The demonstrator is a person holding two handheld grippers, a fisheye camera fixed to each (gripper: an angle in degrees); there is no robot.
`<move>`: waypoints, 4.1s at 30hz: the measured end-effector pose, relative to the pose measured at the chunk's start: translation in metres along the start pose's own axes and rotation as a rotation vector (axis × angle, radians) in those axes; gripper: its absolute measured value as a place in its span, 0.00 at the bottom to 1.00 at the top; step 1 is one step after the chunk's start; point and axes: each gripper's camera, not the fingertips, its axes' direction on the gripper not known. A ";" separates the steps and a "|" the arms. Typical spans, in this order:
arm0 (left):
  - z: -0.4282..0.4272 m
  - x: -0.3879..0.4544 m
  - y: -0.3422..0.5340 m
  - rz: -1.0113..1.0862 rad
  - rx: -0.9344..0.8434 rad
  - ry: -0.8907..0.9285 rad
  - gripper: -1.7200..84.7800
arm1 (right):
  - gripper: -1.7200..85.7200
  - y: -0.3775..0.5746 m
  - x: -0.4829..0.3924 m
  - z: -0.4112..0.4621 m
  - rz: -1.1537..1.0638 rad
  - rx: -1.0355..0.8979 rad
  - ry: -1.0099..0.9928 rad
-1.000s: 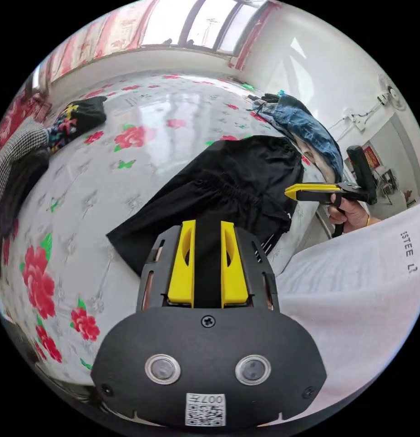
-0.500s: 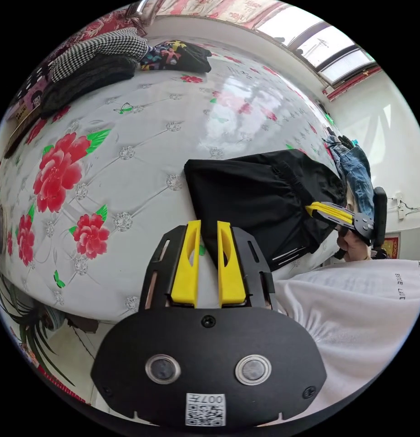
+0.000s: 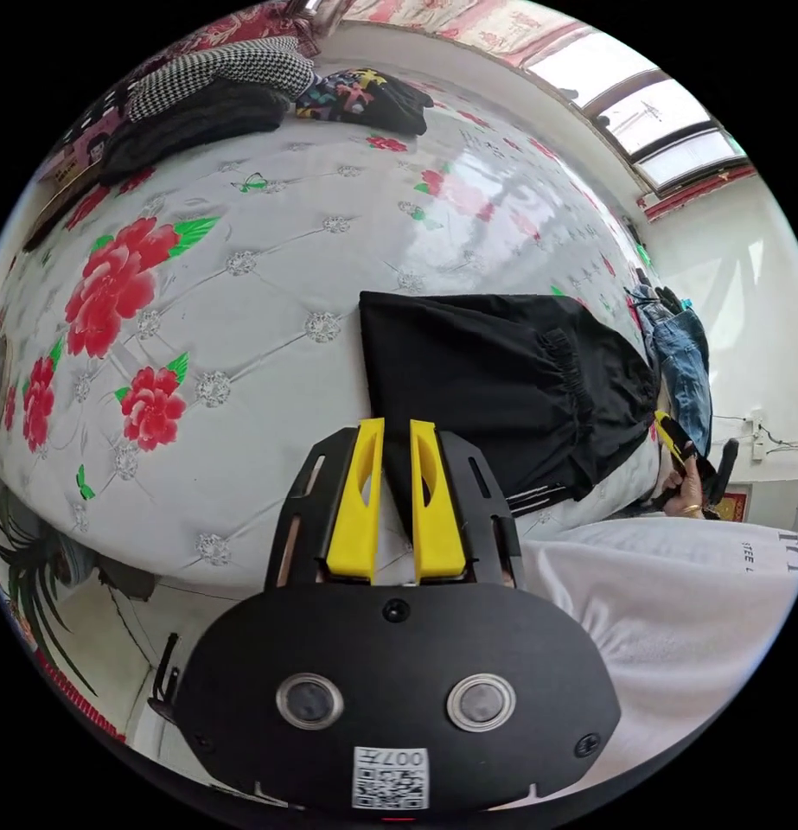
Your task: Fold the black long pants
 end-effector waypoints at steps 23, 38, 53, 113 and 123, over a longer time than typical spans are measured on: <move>-0.045 -0.104 0.022 -0.237 0.148 0.153 0.09 | 0.05 0.152 -0.308 0.001 -0.913 -0.049 -0.589; -0.038 -0.207 0.002 -0.096 0.037 0.475 0.15 | 0.12 0.288 -0.415 0.226 -0.787 -0.484 -0.607; 0.008 -0.198 -0.098 0.261 -0.330 0.594 0.18 | 0.15 0.276 -0.237 0.429 -0.175 -0.578 -0.405; 0.079 -0.159 -0.411 -0.022 0.414 0.193 0.12 | 0.03 -0.242 -0.948 0.757 -1.014 -0.314 -0.261; 0.135 -0.076 -0.238 0.327 0.043 -0.057 0.11 | 0.02 0.027 -0.650 0.672 -1.095 -0.760 0.155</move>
